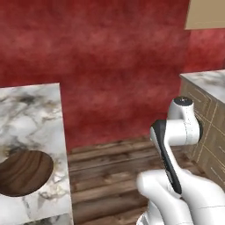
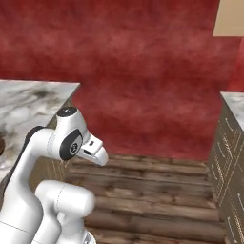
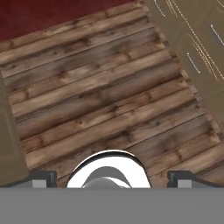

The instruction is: Pick the tomatos from the cabinet and place them in one bowl. Pick the sweet potato from the sink and place it in the other bowl.

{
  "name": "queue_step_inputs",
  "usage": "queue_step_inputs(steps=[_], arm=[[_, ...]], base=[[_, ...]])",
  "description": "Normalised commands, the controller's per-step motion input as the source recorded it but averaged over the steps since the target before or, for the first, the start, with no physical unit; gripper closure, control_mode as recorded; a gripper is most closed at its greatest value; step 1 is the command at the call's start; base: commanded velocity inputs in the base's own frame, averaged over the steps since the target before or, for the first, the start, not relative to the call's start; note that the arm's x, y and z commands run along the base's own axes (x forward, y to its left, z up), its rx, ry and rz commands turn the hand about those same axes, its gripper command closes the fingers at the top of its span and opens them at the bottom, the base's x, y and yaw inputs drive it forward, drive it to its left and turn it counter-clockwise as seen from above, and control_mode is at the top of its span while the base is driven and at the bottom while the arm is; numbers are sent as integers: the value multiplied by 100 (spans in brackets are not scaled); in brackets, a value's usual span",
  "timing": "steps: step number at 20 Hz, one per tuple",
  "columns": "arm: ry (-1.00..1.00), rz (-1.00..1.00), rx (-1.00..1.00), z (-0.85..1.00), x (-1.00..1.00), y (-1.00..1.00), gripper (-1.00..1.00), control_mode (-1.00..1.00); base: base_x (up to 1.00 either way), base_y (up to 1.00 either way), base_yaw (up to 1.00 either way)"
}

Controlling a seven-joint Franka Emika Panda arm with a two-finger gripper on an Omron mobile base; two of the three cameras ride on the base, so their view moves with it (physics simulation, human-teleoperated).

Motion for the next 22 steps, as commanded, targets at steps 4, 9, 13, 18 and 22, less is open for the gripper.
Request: queue_step_inputs(steps=[4, 9, 13, 18, 22], arm=[[0, 0, 0, 0, 0, 0, -100, 100], [0, 0, 0, 0, 0, 0, -100, 100], [0, 0, 0, 0, 0, 0, -100, 100], [0, 0, 0, 0, 0, 0, -100, 100], [0, 0, 0, 0, 0, 0, -100, 100]], base=[[96, 5, -10], [100, 10, -10], [100, 17, -9], [78, 12, -8], [0, 0, -4]])
